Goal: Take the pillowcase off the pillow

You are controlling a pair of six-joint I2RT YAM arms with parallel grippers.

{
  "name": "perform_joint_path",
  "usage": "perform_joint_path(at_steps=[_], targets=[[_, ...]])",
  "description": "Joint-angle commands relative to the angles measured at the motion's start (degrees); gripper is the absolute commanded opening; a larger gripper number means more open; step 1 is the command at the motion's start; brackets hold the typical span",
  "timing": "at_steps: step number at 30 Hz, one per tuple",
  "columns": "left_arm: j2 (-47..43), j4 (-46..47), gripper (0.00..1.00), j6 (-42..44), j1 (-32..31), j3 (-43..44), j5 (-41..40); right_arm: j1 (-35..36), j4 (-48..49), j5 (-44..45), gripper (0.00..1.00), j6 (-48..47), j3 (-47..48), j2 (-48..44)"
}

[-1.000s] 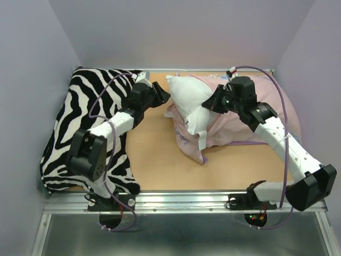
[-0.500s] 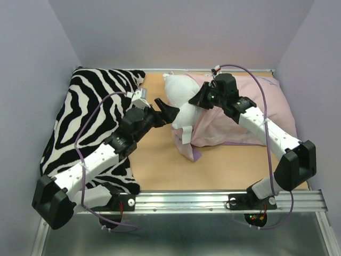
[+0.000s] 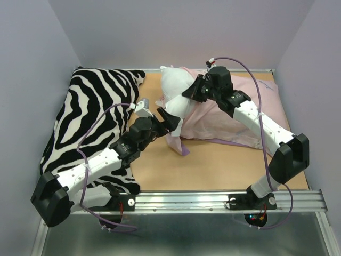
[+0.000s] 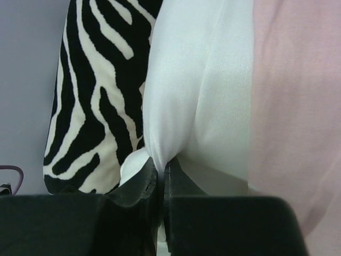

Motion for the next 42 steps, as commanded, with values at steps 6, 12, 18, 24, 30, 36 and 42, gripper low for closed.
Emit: perform_joint_path(at_steps=[6, 12, 18, 24, 30, 36, 42], targets=[[6.19, 15.14, 0.99, 1.92, -0.01, 2.97, -4.36, 2.36, 8.39, -2.01, 0.01, 1.94, 3.11, -2.58], [8.23, 33.06, 0.99, 1.93, -0.01, -3.7, -4.0, 4.55, 8.3, -4.39, 0.01, 2.29, 3.37, -1.44], [11.2, 32.04, 0.99, 8.95, 0.43, 1.55, -5.68, 6.31, 8.22, -7.01, 0.0, 1.94, 2.75, -0.22], [15.6, 26.14, 0.73, 7.81, 2.45, 7.36, -6.65, 7.02, 5.32, -4.04, 0.09, -0.95, 4.16, -0.74], [16.66, 23.6, 0.0, 7.73, 2.54, 9.91, -8.05, 7.02, 0.4, 1.23, 0.65, -5.0, 7.5, -1.09], [16.57, 21.31, 0.0, 7.2, 2.63, 10.61, -9.72, 6.93, -7.67, 14.93, 0.74, -9.3, 11.18, -6.34], [15.26, 19.38, 0.0, 9.48, 2.54, 13.69, -8.05, 6.93, -14.45, 28.29, 0.79, -10.71, 1.37, -16.63]])
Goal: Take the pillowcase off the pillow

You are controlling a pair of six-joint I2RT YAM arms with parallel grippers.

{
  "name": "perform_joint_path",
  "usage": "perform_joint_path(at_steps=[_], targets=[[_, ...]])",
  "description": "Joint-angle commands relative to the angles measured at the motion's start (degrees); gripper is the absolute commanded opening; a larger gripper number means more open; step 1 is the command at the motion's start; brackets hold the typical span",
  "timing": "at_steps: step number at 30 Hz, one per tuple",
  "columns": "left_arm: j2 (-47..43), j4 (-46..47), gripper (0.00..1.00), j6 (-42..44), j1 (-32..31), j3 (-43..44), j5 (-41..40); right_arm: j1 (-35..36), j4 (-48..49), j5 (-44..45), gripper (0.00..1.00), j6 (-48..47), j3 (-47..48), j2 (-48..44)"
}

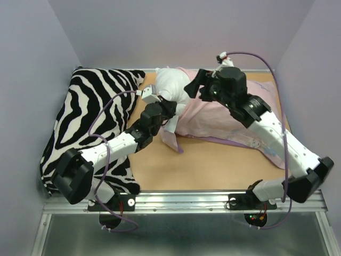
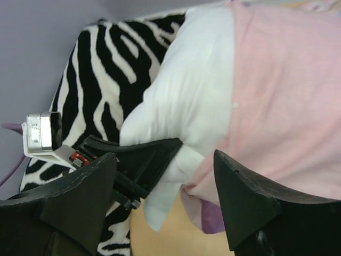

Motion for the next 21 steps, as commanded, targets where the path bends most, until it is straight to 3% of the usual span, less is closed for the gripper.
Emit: perform_joint_path(at_steps=[1, 3, 7, 14, 16, 17, 18, 21], targets=[[-2.36, 4.21, 0.0, 2.47, -0.19, 5.27, 0.1, 0.11, -4.62, 15.57, 0.79, -2.69, -8.03, -9.1], [-2.19, 3.68, 0.0, 2.82, -0.19, 6.15, 0.98, 0.03, -4.98, 20.24, 0.81, -2.96, -11.48, -10.25], [-1.57, 2.72, 0.0, 3.35, -0.19, 7.38, 1.25, -1.9, -4.71, 20.1, 0.84, -2.52, -14.05, -7.99], [-1.83, 0.78, 0.0, 5.19, -0.19, 11.42, 2.65, -6.56, -4.02, 17.91, 0.71, -2.61, -14.13, -2.61], [-2.27, -0.44, 0.0, 6.07, -0.19, 12.65, 2.57, -9.1, -3.92, 15.98, 0.54, -2.96, -14.05, -2.7], [-2.45, -0.8, 0.0, 6.33, -0.19, 13.01, 2.3, -9.9, -3.92, 15.79, 0.41, -3.13, -14.05, -2.87], [-3.06, -1.24, 0.0, 6.68, -0.19, 13.27, 1.34, -10.43, -4.01, 15.61, 0.18, -3.13, -14.39, -4.18], [-4.64, -3.17, 0.0, 8.62, 1.64, 14.85, -0.51, -14.37, -4.62, 14.56, 0.05, -3.57, -15.45, -7.43]])
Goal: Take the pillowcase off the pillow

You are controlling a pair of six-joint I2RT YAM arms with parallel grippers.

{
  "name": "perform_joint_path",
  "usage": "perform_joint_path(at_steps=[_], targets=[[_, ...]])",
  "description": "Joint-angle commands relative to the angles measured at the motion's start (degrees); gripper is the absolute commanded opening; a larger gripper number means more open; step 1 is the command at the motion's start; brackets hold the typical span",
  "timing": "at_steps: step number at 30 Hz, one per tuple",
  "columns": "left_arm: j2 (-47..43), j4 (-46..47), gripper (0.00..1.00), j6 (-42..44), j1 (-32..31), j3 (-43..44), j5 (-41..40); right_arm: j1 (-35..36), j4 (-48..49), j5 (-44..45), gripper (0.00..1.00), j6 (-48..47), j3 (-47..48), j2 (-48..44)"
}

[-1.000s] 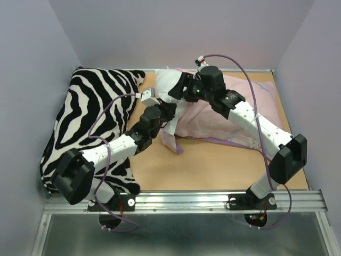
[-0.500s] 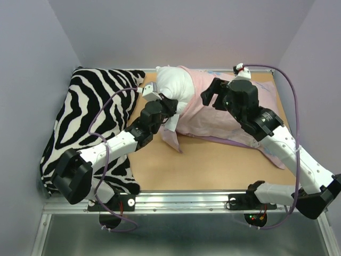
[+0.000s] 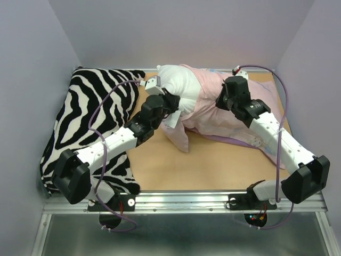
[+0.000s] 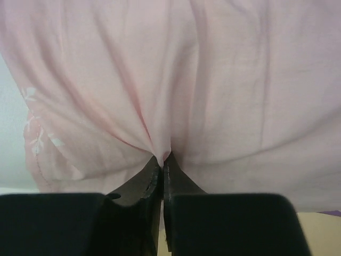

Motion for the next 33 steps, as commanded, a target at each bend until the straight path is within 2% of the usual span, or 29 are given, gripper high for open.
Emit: perform_joint_path(at_steps=[1, 3, 7, 9, 12, 15, 16, 19, 21, 22, 24, 28, 29, 30, 31, 32, 33], targets=[[-4.95, 3.5, 0.0, 3.86, 2.91, 7.4, -2.9, -5.33, -0.58, 0.59, 0.04, -1.48, -1.75, -5.04], [-5.57, 1.91, 0.0, 3.24, 7.46, 9.16, -0.36, -7.44, -1.72, -0.28, 0.0, -1.91, -2.27, -6.09], [-7.58, -0.03, 0.0, 3.07, 12.41, 12.07, 1.85, -14.99, -2.17, -3.35, 0.0, -1.92, -4.12, -6.1], [-9.16, -1.26, 0.0, 2.63, 15.75, 13.21, 2.38, -20.96, -2.08, -6.17, 0.0, -0.6, -4.74, -4.79], [-11.27, -2.49, 0.0, 1.93, 21.19, 14.35, 4.22, -24.92, -1.82, -6.35, 0.0, 0.54, -4.65, -2.33], [-12.86, -4.69, 0.0, -0.79, 27.52, 14.36, 7.11, -29.76, -0.68, -8.98, 0.0, 1.33, -4.47, -0.31], [-14.34, -4.87, 0.0, -1.76, 28.93, 13.57, 8.08, -34.13, -0.32, -11.77, 0.0, 1.51, -4.3, 0.4], [-16.81, -5.31, 0.0, -3.88, 30.88, 9.88, 11.33, -39.17, 0.21, -15.84, 0.01, 1.86, -2.99, 3.21], [-17.61, -4.17, 0.0, -3.79, 29.92, 6.73, 14.32, -39.45, 0.73, -17.77, 0.01, 1.6, -0.7, 4.35], [-18.22, -4.17, 0.0, -3.09, 27.3, 5.84, 15.2, -39.36, 1.52, -21.87, 0.0, 1.69, -0.43, 4.88], [-19.19, -4.25, 0.0, -1.95, 23.95, 2.59, 14.6, -38.92, 2.75, -23.75, 0.01, 1.6, -0.17, 5.5], [-20.95, -3.99, 0.0, -2.55, 15.6, -4.09, 12.67, -37.16, 2.93, -22.7, 0.01, -0.24, -1.13, 5.85], [-20.86, -2.51, 0.0, -3.34, 10.97, -7.58, 12.58, -36.9, 3.02, -23.22, 0.01, -0.59, -1.57, 5.42], [-20.78, -1.71, 0.0, -4.05, 8.4, -9.36, 11.18, -36.29, 3.02, -23.23, 0.04, -0.94, -1.49, 5.07], [-20.08, -1.27, 0.0, -5.1, 1.68, -11.03, 9.17, -34.54, 2.93, -23.14, 0.12, -1.73, -1.22, 4.63], [-19.55, -0.83, 0.0, -5.72, 1.61, -12.52, 6.63, -33.48, 2.93, -22.88, 0.17, -2.17, -0.87, 4.1], [-18.15, 0.48, 0.0, -6.25, -4.66, -15.5, 2.16, -30.86, 2.58, -22.7, 0.28, -2.53, 0.17, 3.05]])
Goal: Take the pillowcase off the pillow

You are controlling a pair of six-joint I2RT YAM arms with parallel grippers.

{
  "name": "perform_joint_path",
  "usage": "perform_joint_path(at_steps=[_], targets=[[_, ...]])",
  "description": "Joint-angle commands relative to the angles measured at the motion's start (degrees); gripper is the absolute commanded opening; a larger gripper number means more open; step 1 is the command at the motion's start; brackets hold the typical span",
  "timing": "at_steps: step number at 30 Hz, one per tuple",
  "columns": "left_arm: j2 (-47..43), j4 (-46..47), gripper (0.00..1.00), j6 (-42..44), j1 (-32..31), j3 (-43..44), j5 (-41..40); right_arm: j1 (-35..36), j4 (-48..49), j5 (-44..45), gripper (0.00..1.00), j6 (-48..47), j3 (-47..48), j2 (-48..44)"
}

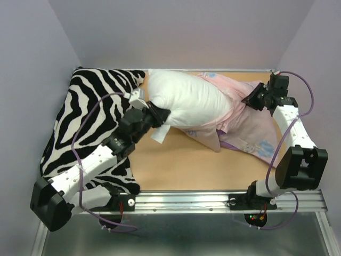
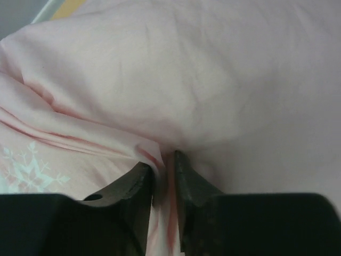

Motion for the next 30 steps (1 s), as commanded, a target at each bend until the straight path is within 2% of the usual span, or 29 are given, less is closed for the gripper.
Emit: perform_joint_path(at_steps=[1, 2, 3, 5, 8, 11, 14, 15, 18, 19, 24, 30], targets=[[1.62, 9.58, 0.0, -2.57, -13.63, -6.69, -12.83, 2.91, 0.83, 7.88, 0.34, -4.36, 3.88, -2.55], [2.67, 10.02, 0.0, -4.76, -15.39, -7.75, -14.06, 5.44, 0.39, 8.4, 0.39, -4.89, 4.58, -2.99], [3.64, 11.42, 0.0, -6.09, -18.8, -10.02, -15.55, 6.59, -1.18, 9.19, 0.48, -5.24, 6.24, -3.78], [6.01, 13.27, 0.0, -10.2, -22.07, -12.41, -17.14, 9.05, -1.72, 9.99, 0.56, -5.94, 7.13, -5.01], [7.86, 15.46, 0.0, -16.62, -28.84, -17.59, -22.41, 9.33, -1.9, 10.34, 0.65, -7.88, 9.15, -6.95], [11.54, 19.76, 0.0, -23.75, -32.27, -22.43, -21.02, 9.85, -1.89, 7.81, 0.69, -9.9, 13.17, -5.64], [14.28, 21.62, 0.18, -25.0, -35.09, -23.67, -19.35, 13.8, -2.33, 6.38, 0.71, -11.74, 17.57, -2.13], [14.37, 22.33, 0.3, -24.04, -35.62, -23.67, -18.04, 15.29, -2.25, 6.99, 0.71, -12.53, 18.11, -1.51], [12.18, 21.72, 0.43, -20.43, -37.47, -22.27, -17.67, 21.71, -2.51, 10.25, 0.75, -16.05, 21.45, 2.18], [10.6, 20.41, 0.52, -19.56, -37.47, -21.48, -17.5, 24.07, -2.68, 10.86, 0.77, -17.88, 22.59, 3.23], [2.7, 6.54, 0.58, -17.35, -40.36, -12.87, -23.28, 29.01, -6.99, 14.64, 0.84, -24.05, 30.67, 12.97], [-5.75, -11.93, 0.61, -21.83, -41.42, -3.73, -33.48, 31.3, -9.27, 17.28, 0.88, -28.97, 31.57, 17.65]])
